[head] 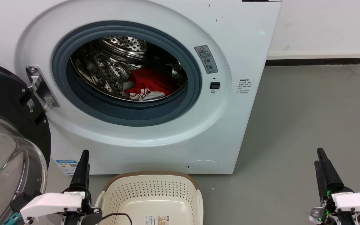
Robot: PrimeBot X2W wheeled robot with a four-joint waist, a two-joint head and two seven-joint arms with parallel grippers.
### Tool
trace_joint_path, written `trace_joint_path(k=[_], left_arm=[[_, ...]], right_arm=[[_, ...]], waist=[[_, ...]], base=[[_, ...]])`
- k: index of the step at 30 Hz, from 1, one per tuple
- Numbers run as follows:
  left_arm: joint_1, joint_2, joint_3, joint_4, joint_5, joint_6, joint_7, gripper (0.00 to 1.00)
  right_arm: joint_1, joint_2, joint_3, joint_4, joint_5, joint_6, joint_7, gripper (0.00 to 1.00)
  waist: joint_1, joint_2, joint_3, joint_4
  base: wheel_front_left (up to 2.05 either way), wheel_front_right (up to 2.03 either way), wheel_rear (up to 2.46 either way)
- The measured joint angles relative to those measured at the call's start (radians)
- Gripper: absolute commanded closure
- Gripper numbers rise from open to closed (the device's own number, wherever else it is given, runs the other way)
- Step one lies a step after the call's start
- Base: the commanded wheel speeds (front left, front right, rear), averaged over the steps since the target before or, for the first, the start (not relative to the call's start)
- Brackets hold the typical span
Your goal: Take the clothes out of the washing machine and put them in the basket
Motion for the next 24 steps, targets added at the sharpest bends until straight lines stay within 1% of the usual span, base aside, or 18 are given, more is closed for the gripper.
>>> trace_joint_path(k=[12,20,24], left_arm=[[0.019,0.000,-0.045,-0.074,0.277,0.086,-0.051,0.00],[0.028,0.000,-0.077,-0.101,0.425,0.125,-0.081,0.00],[0.035,0.000,-0.090,-0.112,0.492,0.135,-0.095,0.00]], right_arm=[[0.025,0.000,0.005,-0.082,-0.300,0.000,-0.050,0.00],[0.043,0.000,0.031,-0.128,-0.491,0.000,-0.081,0.00],[0.047,0.000,0.040,-0.143,-0.577,0.000,-0.094,0.00]], waist=[[0.0000,0.0000,0.004,-0.001],[0.0000,0.0000,0.006,-0.004],[0.0000,0.0000,0.006,-0.004]], base=[[0.00,0.00,0.00],[0.00,0.00,0.00],[0.00,0.00,0.00]])
